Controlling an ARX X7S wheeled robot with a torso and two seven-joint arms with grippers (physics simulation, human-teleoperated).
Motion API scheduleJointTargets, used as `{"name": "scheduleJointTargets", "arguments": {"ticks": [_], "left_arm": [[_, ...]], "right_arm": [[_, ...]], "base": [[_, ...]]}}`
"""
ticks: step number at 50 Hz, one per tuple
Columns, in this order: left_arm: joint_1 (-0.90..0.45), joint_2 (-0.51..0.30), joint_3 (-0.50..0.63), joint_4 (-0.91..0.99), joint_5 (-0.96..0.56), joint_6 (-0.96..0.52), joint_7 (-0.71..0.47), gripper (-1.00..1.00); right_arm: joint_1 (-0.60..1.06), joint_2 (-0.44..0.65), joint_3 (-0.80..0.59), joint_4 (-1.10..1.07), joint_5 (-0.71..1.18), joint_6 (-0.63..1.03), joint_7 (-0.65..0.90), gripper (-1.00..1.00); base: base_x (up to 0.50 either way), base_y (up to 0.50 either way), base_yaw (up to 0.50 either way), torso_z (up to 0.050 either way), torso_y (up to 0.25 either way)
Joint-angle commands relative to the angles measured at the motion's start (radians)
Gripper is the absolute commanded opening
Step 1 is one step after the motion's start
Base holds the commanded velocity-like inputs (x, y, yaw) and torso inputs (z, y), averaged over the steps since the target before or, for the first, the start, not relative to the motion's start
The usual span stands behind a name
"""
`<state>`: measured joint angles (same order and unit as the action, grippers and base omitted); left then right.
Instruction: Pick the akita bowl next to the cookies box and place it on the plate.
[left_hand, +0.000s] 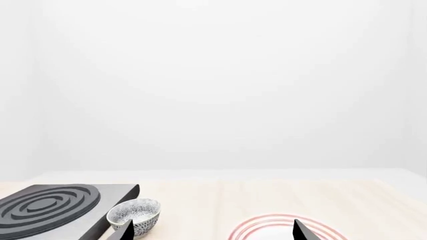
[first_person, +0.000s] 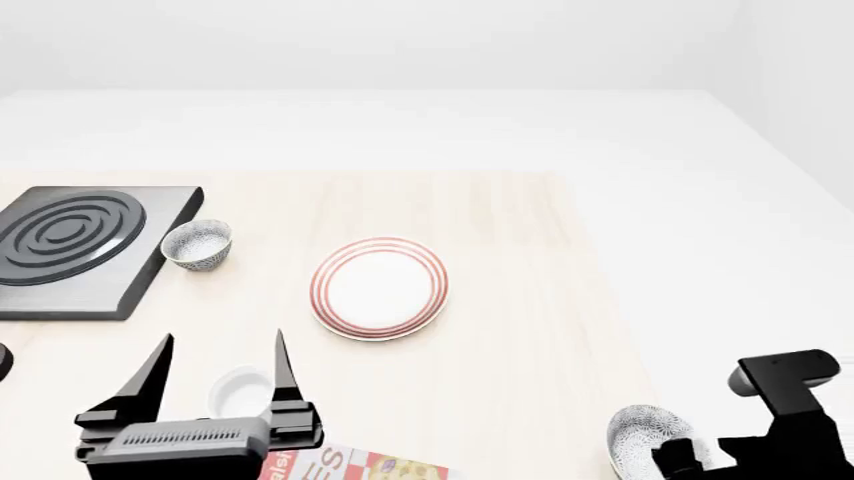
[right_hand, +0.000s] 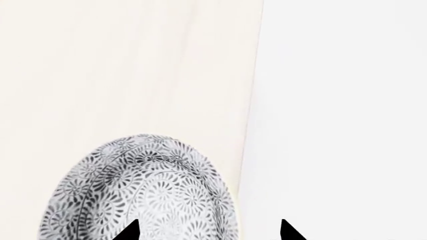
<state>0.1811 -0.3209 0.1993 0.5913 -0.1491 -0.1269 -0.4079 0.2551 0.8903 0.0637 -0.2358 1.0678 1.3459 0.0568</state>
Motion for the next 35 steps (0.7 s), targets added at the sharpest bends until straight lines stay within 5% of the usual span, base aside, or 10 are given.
{"name": "scheduleJointTargets", "arguments": {"ticks": [1,33,34,35], "left_arm": [[0.001,-0.004,0.0,0.006,-0.005,-0.002,-0.005,1.0],[0.002,-0.014,0.005,0.01,-0.009,-0.001,-0.018,1.0],[0.002,-0.014,0.005,0.01,-0.008,-0.001,-0.019,1.0],[0.002,-0.015,0.005,0.01,-0.009,0.0,-0.019,1.0]], "right_arm": [[-0.003,-0.011,-0.047,0.034,-0.038,-0.043,-0.026,1.0],[-0.026,-0.027,-0.108,0.092,-0.092,-0.125,-0.069,1.0],[-0.024,-0.028,-0.109,0.094,-0.096,-0.128,-0.066,-1.0],[-0.021,-0.027,-0.11,0.096,-0.096,-0.129,-0.069,-1.0]], "base": [[0.0,0.0,0.0,0.0,0.0],[0.0,0.0,0.0,0.0,0.0],[0.0,0.0,0.0,0.0,0.0],[0.0,0.0,0.0,0.0,0.0]]}}
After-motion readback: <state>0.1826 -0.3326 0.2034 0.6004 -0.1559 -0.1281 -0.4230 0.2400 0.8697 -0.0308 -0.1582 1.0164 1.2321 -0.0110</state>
